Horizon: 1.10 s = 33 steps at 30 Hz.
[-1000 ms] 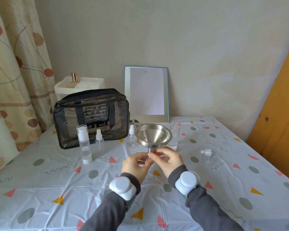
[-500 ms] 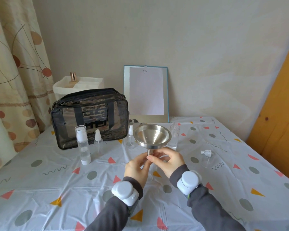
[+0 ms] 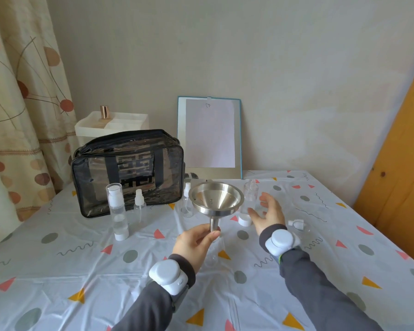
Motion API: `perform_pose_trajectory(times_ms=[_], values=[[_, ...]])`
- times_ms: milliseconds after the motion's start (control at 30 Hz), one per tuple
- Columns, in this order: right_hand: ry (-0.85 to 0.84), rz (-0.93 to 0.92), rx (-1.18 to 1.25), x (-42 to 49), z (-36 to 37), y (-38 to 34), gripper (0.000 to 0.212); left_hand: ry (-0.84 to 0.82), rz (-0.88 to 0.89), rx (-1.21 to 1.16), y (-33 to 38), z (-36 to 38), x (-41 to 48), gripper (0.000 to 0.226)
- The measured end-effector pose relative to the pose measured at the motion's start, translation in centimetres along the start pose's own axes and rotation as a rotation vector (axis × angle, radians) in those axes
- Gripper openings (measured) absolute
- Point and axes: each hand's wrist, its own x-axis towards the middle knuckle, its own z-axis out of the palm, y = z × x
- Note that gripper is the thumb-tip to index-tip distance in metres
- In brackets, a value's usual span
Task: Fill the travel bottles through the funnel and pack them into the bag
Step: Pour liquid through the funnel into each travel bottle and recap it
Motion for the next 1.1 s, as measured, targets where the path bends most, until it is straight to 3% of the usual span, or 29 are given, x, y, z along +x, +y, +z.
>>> perform_pose_trajectory(times_ms=[167, 300, 467, 600, 800, 1100], values=[[-0.123, 0.128, -0.068, 3.1, 1.0, -0.5, 0.081, -0.018, 0.003, 0.010, 0.2, 0.1, 0.4, 0.008], [-0.133, 0.190, -0.070, 4.0, 1.9, -0.7, 0.071, -0.018, 0.012, 0.017, 0.3, 0.0, 0.3, 0.009], [-0.143, 0.120, -0.145, 3.8, 1.9, -0.2, 0.052, -0.018, 0.015, 0.018, 0.1, 0.0, 0.3, 0.012], [-0.135, 0.095, 0.056, 3.0, 1.4, -0.4, 0.043, -0.017, 0.019, 0.005, 0.1, -0.1, 0.4, 0.012], [-0.029, -0.060, 0.154, 1.9, -0.3, -2.2, 0.050, -0.029, -0.006, -0.042, 0.1, 0.0, 0.2, 0.011], [0.010, -0.302, 0.075, 0.0, -3.9, -5.8, 0.056, -0.033, -0.027, -0.077, -0.2, 0.2, 0.5, 0.009]])
